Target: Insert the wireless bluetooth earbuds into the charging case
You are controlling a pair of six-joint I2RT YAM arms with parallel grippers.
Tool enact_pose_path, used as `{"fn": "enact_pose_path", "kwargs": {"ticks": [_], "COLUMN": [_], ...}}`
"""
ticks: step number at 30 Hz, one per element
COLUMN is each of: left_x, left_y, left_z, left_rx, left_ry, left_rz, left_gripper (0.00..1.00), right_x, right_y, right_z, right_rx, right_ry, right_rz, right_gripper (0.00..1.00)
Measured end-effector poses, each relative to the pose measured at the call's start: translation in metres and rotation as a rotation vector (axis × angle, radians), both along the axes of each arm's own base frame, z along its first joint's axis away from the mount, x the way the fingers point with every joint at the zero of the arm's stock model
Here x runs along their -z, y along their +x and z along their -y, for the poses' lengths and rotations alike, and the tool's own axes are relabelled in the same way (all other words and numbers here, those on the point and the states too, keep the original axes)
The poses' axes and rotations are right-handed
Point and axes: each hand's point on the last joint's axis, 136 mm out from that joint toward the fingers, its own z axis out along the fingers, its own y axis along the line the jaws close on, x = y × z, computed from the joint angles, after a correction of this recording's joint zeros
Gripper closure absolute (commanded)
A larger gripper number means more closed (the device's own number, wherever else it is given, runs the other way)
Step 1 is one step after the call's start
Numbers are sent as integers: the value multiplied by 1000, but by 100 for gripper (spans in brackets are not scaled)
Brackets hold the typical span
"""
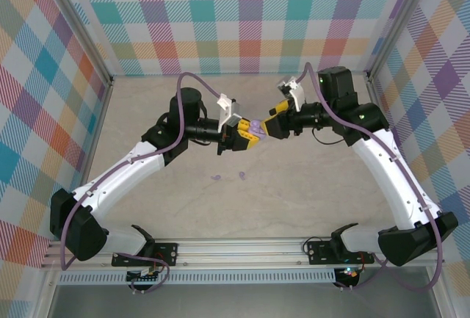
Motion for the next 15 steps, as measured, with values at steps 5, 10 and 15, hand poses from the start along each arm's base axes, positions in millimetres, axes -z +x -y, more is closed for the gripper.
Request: {"fn": "enact_pose_path", "kwargs": {"ticks": [5,10,15], "left_x": [0,3,14], "left_y": [0,2,8], "left_z": [0,1,-2], "left_rx": [-2,-13,-36], "left_ry": [0,-6,-2], "left_rz": [-2,-13,-47], "left_gripper": [87,87,87], "right_x": [-3,-10,-12], "right_y": [-2,-3,8], "right_z": [1,9,27], "right_rx": [-1,47,195], "right_ry": [6,4,-28], "right_rz": [11,60,89], "right_gripper": [32,30,29]}}
